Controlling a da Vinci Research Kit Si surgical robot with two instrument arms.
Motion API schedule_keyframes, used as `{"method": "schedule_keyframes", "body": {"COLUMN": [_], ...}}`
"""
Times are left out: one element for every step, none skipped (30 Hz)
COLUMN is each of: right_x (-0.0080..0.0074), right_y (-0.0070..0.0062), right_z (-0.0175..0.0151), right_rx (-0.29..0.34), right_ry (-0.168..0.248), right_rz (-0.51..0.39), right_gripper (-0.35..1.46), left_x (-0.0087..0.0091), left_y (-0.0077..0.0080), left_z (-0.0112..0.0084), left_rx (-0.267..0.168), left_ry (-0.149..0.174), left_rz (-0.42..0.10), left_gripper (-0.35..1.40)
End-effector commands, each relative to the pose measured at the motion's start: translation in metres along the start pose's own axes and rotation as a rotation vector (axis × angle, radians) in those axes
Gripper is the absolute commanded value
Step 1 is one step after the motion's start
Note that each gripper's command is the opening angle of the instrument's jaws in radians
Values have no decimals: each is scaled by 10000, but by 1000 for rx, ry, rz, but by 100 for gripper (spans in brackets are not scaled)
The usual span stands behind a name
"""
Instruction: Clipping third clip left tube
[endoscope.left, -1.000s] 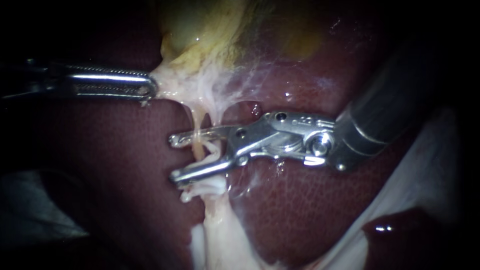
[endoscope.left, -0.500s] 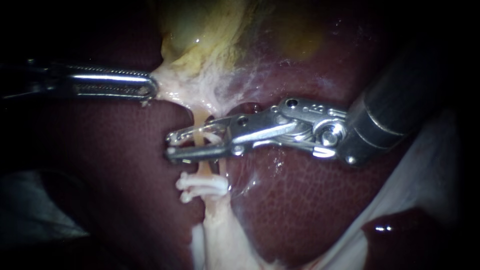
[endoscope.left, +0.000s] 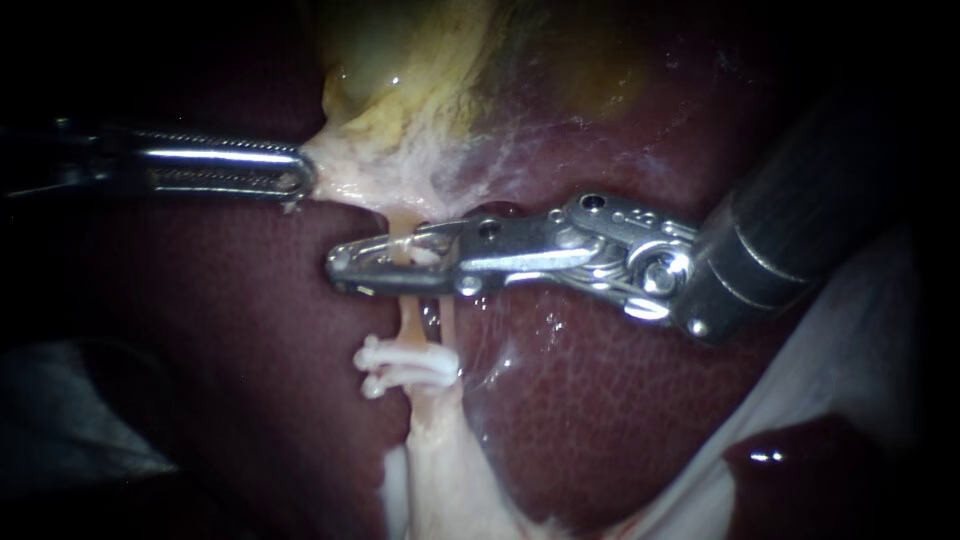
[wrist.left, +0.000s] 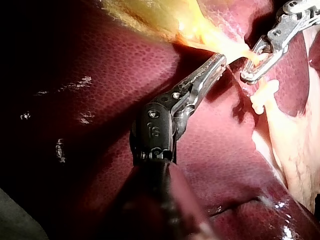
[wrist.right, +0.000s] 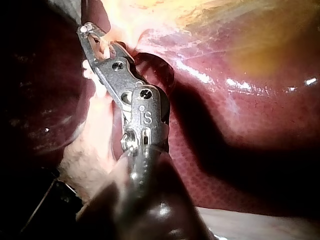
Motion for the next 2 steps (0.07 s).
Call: {"method": "schedule_keyframes", "body": {"right_x": [-2, -3], "right_y": [1, 1], "right_z": [0, 0], "right_rx": [3, 15], "right_ry": [-2, -6], "right_rz": [6, 23], "right_gripper": [-35, -35], "left_x": [0, 0], "left_y": [0, -1], "left_z": [0, 0], "left_rx": [-1, -1], "left_ry": [0, 0], "left_rz": [0, 0], "left_gripper": [-35, -35]}}
